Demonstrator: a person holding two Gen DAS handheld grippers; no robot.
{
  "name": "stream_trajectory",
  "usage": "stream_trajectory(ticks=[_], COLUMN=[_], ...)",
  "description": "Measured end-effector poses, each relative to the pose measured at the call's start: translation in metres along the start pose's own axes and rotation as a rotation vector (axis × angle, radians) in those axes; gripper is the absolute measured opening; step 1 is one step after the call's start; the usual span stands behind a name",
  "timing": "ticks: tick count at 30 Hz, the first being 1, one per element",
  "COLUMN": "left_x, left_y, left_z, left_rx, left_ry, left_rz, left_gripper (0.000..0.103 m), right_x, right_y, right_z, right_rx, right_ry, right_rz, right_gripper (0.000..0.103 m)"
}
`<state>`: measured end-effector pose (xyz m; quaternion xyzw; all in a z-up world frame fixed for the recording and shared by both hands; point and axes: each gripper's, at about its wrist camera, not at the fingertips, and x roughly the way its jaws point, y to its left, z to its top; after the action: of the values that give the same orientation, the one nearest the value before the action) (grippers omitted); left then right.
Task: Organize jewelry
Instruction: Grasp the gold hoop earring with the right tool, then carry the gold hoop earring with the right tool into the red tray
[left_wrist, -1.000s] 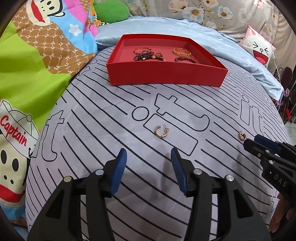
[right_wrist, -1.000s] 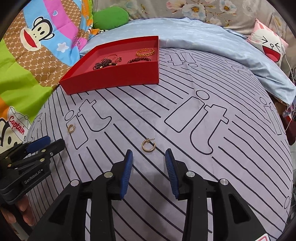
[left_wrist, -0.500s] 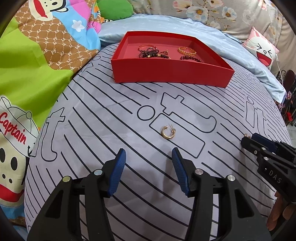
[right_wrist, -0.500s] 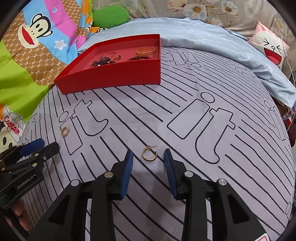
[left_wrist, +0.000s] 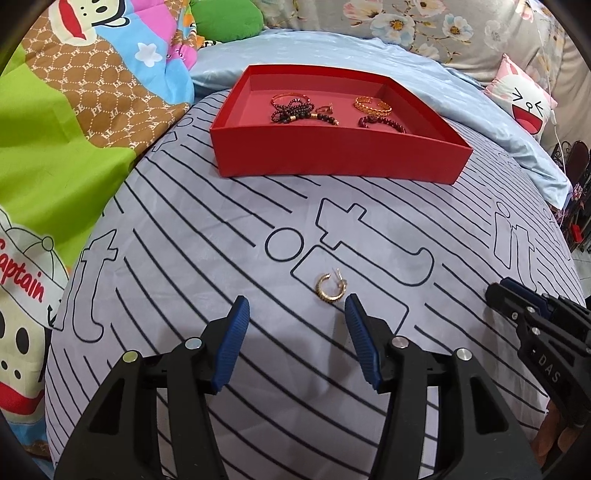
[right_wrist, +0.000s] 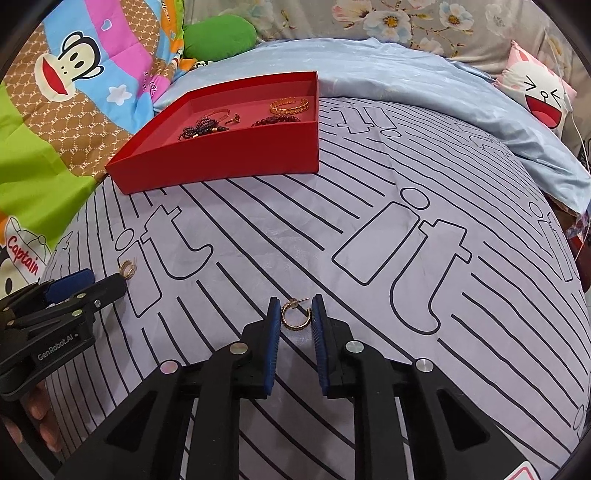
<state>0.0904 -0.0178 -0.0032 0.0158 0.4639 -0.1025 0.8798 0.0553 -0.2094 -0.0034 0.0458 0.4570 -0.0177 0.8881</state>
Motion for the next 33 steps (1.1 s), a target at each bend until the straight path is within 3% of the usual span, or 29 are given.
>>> stream_trajectory(ticks=[8,15,33], left_x=[0.005,0.006,-0.01], left_y=[-0.006,-0.006,-0.012], left_z=[0.004,0.008,0.011], left_rx=[0.024,0.031,0.038], left_ry=[-0.011,-0.009,-0.01], left_rz=[0.004,-0.016,-0.039], left_gripper=[0.046,0.017,0.016], right_x=[0.0,0.0,-0.018], right_y=[-0.001,0.003,0.027], right_z=[0.001,0.001,0.006], right_rx=[0.01,0.014,-0.024], right_ry=[0.002,0.011,-0.011], right_rz=[0.008,0.038,0.103], right_gripper=[0.016,0.016,0.016])
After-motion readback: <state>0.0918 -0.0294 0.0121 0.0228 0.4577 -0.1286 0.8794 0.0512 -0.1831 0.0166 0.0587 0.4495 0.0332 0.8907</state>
